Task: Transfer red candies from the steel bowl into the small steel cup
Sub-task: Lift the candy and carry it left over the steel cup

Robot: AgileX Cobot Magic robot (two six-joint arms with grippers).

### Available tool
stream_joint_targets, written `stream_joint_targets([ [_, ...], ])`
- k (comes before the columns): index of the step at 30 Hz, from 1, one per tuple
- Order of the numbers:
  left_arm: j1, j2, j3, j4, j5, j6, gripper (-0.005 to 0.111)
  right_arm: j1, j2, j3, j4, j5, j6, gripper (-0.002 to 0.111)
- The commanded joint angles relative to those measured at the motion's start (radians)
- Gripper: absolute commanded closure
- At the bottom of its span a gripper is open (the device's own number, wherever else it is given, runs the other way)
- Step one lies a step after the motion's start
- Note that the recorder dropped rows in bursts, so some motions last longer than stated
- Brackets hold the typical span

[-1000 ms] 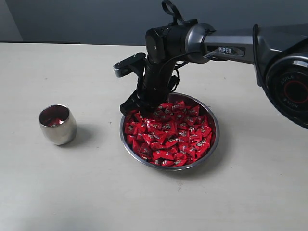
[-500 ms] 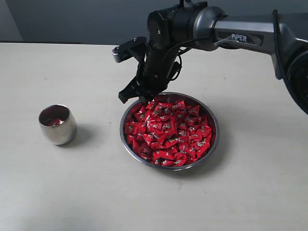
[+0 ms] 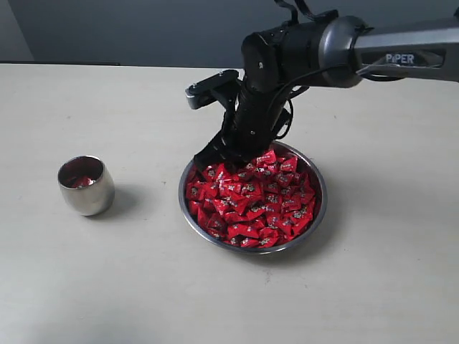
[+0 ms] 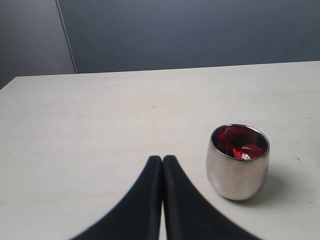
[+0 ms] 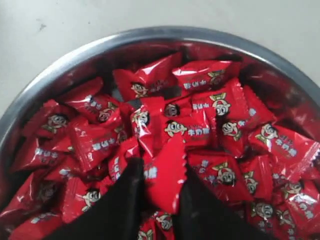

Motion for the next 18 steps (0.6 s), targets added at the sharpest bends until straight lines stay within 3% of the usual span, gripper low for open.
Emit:
stream_joint_targets([
  [1, 0.001, -0.004, 0.004, -0.002, -0.002, -0.002, 0.106, -0.020, -0.067, 0.075, 0.014, -0.105, 0.021, 0.109],
  [8, 0.001, -0.004, 0.004, -0.002, -0.002, -0.002, 0.106, -0.052, -0.097, 0.077, 0.217, -0.247, -0.032, 0.109],
  [18, 0.001, -0.004, 0.004, -0.002, -0.002, -0.002, 0.106, -0.052, -0.095, 0.077, 0.735, -0.328, -0.510, 0.109],
])
